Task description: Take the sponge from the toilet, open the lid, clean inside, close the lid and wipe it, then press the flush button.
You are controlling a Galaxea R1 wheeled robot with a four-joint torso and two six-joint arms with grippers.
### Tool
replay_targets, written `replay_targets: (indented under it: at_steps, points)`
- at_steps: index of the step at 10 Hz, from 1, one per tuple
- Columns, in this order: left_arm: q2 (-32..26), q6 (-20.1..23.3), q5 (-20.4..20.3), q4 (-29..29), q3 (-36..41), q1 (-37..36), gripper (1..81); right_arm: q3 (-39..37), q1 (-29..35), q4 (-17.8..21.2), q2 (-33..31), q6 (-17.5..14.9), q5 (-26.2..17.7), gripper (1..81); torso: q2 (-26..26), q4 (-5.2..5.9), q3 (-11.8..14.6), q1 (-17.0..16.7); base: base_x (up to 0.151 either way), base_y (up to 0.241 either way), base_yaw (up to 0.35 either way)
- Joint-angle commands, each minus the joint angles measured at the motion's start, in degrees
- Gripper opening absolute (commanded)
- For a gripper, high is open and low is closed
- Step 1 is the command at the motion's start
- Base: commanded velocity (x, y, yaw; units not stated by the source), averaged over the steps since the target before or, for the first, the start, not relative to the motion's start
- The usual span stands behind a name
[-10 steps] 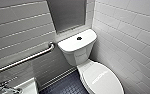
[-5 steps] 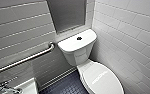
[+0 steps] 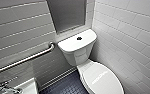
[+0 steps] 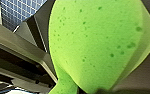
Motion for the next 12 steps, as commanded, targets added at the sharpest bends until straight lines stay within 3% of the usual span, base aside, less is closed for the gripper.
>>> replay_targets:
  at_steps: [1, 3, 5, 7, 9, 12]
  points:
    - [7.84, 27.88, 11.58, -17.09, -7.0, 7.5, 81.1, 1.57, -1.1, -0.97, -0.86, 0.31, -4.26, 1.0, 0.0, 0.0, 0.0, 0.0, 0.0, 0.0, 0.0]
    - [11.71, 52.2, 22.48, -38.61, -7.1, 8.57, 81.1, 2.35, -1.36, -0.88, -2.16, 0.31, -3.99, 1.0, -0.02, 0.0, 0.02, 0.0, 0.0, 0.0, 0.0]
    - [12.86, 74.89, 24.09, -58.58, -6.66, 8.75, 81.1, 7.42, -0.93, -0.87, -6.02, 0.31, -3.74, 1.0, -0.02, 0.0, 0.02, 0.0, 0.0, 0.0, 0.0]
    - [12.61, 91.4, 24.97, -72.18, -3.52, 8.74, 81.1, 16.56, 0.04, -0.88, -11.64, -0.13, -0.33, 1.0, -0.02, 0.0, 0.04, -0.02, 0.0, 0.0, 0.0]
    - [11.55, 93.64, 27.44, -75.29, 0.89, 8.75, 81.1, 24.15, 3.11, -0.97, -17.19, -0.22, 1.81, 1.0, -0.02, 0.0, 0.04, -0.02, 0.0, 0.0, 0.0]
    - [10.41, 94.16, 27.35, -74.94, 3.27, 8.75, 81.1, 30.66, 7.86, -0.88, -24.23, -0.22, 4.52, 1.0, -0.02, 0.0, 0.04, -0.02, 0.0, 0.0, 0.0]
